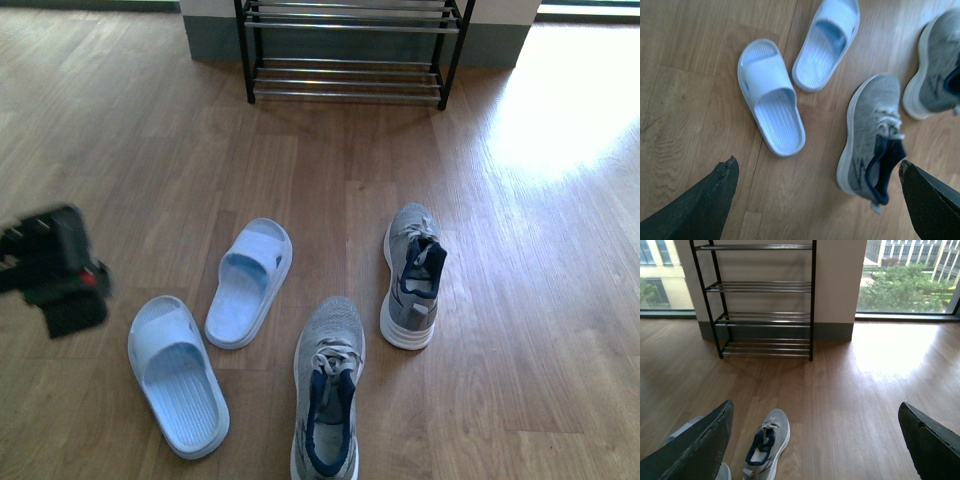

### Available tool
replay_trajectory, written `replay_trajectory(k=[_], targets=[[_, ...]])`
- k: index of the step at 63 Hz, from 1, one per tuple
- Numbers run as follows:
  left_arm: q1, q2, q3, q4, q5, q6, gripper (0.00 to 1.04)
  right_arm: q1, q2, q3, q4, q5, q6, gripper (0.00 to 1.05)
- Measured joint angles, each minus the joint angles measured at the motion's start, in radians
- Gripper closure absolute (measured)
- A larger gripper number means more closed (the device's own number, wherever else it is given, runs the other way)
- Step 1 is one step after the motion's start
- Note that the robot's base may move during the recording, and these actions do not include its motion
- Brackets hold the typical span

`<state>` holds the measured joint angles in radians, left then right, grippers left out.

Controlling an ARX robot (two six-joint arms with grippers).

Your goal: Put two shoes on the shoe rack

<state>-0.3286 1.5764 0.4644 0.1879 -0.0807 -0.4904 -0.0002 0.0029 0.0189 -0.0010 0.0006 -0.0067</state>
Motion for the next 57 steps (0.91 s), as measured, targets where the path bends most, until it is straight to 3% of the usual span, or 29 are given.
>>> replay_trajectory(k=[14, 28, 57], targets=[[-0.017, 0.408, 0.209, -0.002, 0.134, 0.086, 0.09, 0.000, 0.000, 0.000, 0.000, 0.000, 0.000, 0.09], [-0.014, 0.645, 0.388, -0.023, 0.279, 0.124, 0.09, 0.000, 0.000, 0.000, 0.000, 0.000, 0.000, 0.09], [-0.034, 0.962, 0.692, -0.138, 0.387, 0.168, 0.09, 0.000, 0.000, 0.000, 0.000, 0.000, 0.000, 0.09]])
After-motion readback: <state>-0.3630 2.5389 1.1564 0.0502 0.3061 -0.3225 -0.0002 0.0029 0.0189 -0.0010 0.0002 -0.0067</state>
